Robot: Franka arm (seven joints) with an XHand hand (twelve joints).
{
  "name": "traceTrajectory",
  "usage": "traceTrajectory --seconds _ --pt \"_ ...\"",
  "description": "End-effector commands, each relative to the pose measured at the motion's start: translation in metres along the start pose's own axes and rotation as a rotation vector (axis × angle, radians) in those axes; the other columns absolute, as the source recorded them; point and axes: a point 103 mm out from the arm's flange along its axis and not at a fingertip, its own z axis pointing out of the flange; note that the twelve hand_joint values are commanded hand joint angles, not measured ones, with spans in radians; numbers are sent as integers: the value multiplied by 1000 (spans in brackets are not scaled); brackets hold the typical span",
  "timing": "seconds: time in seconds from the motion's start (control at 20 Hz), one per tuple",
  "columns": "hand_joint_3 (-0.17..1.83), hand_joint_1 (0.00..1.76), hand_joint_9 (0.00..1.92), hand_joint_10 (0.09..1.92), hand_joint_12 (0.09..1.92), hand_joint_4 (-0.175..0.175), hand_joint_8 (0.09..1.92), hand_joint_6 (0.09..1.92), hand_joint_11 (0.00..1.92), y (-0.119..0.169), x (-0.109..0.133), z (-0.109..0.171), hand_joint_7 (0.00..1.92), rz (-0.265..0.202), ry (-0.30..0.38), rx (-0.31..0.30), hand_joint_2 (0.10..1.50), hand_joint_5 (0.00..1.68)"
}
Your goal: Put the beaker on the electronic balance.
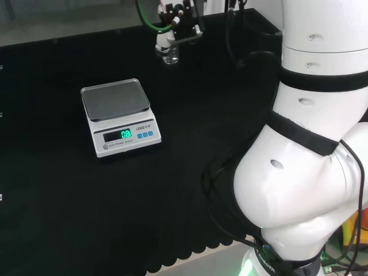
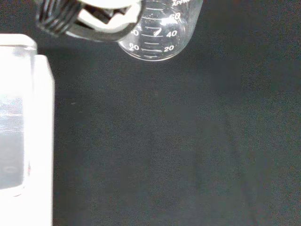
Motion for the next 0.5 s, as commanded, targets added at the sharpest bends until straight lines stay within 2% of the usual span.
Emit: traceTrajectory --seconds 0.05,0.5 --pt "557 1025 1492 87 626 -175 434 273 1492 1 36 1 1086 -44 8 10 702 927" --pt "556 1007 1494 87 624 -175 439 276 1491 6 85 6 1093 -122 24 25 707 921"
